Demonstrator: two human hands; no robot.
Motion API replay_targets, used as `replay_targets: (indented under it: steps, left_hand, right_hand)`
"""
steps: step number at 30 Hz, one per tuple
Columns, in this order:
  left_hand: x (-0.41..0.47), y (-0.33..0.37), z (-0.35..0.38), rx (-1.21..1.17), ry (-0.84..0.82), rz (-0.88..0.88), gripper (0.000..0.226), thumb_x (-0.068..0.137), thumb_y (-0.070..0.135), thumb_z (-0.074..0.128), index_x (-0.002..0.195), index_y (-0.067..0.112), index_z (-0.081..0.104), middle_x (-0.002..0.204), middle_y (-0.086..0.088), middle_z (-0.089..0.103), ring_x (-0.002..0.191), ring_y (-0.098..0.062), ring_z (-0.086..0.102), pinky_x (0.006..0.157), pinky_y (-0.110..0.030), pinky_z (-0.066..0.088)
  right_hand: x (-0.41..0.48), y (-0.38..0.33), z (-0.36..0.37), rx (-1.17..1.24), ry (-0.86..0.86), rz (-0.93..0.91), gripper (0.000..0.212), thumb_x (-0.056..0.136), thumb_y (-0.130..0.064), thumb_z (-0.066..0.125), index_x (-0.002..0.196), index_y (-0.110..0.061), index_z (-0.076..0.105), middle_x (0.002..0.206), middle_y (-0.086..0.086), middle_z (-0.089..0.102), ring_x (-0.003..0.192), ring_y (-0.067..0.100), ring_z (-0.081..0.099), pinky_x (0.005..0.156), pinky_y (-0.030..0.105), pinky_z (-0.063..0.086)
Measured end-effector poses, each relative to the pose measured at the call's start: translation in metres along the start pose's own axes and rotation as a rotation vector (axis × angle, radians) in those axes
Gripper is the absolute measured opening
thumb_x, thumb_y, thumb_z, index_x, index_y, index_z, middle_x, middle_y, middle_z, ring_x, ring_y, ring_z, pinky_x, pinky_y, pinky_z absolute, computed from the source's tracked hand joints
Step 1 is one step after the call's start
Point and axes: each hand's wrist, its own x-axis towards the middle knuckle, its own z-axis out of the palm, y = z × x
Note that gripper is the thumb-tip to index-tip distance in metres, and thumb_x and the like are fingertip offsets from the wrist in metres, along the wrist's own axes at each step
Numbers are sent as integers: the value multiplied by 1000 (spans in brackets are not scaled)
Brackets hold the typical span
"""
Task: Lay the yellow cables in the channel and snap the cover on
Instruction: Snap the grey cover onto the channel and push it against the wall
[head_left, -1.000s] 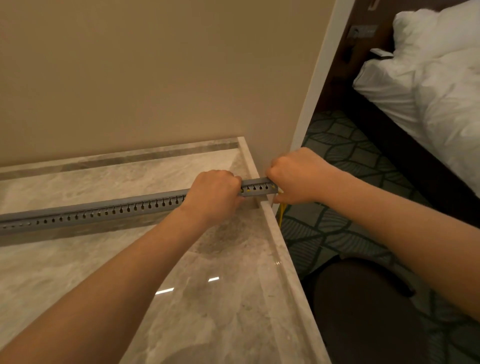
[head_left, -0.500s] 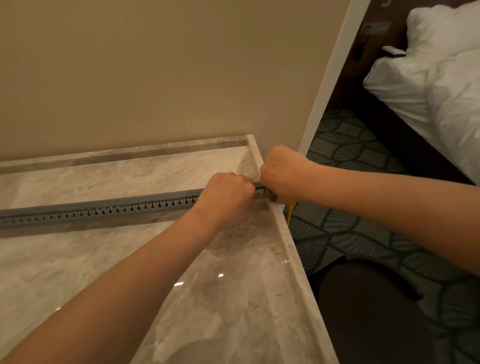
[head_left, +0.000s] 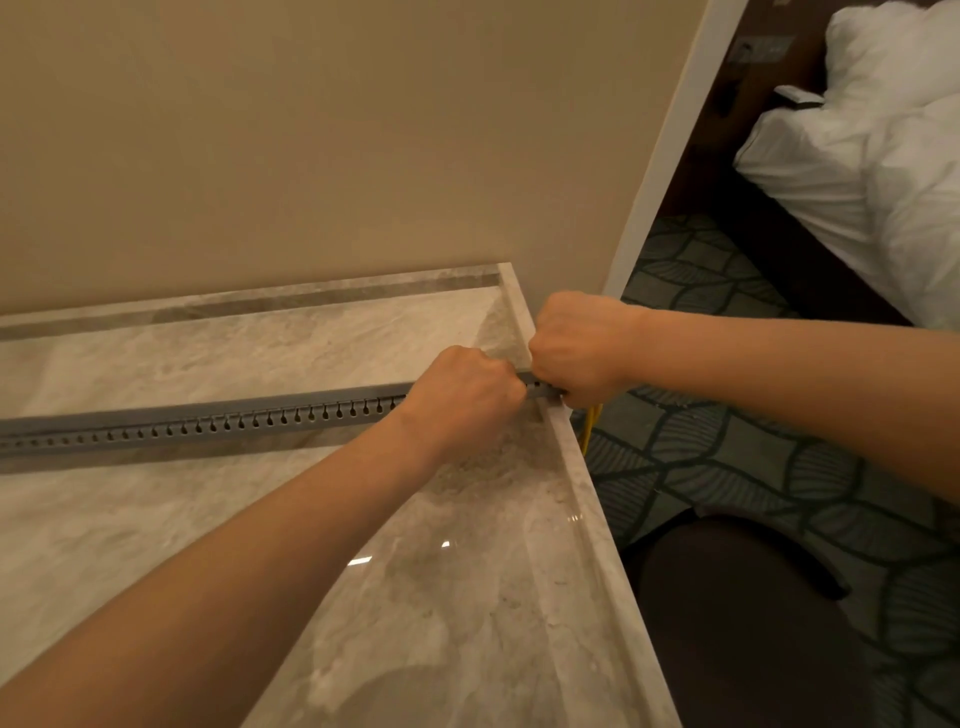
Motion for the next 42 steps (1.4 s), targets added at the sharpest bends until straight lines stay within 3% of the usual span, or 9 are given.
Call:
replay_targets:
  steps: [5,8,10,14,21,27,31,34,42]
  left_hand:
    - [-4,-1,9,-27,56,-43,13,94,20,45,91,11,55,86,-6,65,70,-26,59,49,-32,24]
    - [-8,-2,17,-84,115,-80,16,94,24,44,99,11,52,93,-5,63,84,-26,59,53,-32,28]
    - [-10,-3,20,-138,145,-103,20,93,28,44,102,12,52,96,-4,62,87,-25,58,55,-33,31]
    - [-17,-9,25,-116,128,-116,21,91,19,49,111,14,52,95,-3,62,84,-24,58,52,-32,32]
    - [-24,-15,27,2,18,-163,16,91,21,50,103,10,51,94,-5,61,81,-23,57,56,-30,32]
    - [-19,-16,27,20,-14,-144,11,91,15,44,98,10,52,88,-5,65,76,-23,56,56,-30,29]
    - [-21,-18,27,31,9,-146,9,93,16,45,98,12,51,89,-3,64,76,-22,57,54,-30,29]
    - [-27,-20,30,8,60,-141,16,94,25,47,106,14,49,94,-1,61,82,-21,57,52,-29,30]
    - [-67,-59,43,-95,-30,-193,37,92,45,42,122,23,40,99,3,60,82,-21,60,53,-30,36]
  right_hand:
    - [-4,-1,1,8,16,42,26,71,-35,54,51,-19,50,41,-3,32,36,13,27,42,22,12]
    - [-9,-10,7,-24,28,146,36,75,-30,52,46,-18,34,42,-2,31,37,14,27,43,24,9]
    - [-12,-17,15,-12,43,218,30,79,-23,51,51,-19,43,48,-2,42,42,15,37,43,25,11]
    - [-13,-26,29,120,110,338,15,82,-19,52,71,-17,61,67,-1,61,53,17,45,44,24,18]
    - [-13,-31,33,207,174,353,20,80,-15,52,60,-18,48,57,-1,50,47,16,38,41,20,10]
    - [-17,-26,32,236,169,333,18,80,-21,52,62,-18,51,54,-4,43,40,12,31,40,20,11]
    - [-17,-26,30,205,169,343,17,85,-21,48,74,-15,59,61,-2,50,50,15,44,44,22,25]
    - [-18,-31,19,109,120,376,18,85,-17,49,69,-17,58,59,-3,48,47,14,39,42,24,18]
    - [-8,-38,-16,244,106,425,43,88,-55,40,72,-16,50,63,-1,43,57,17,38,52,29,26]
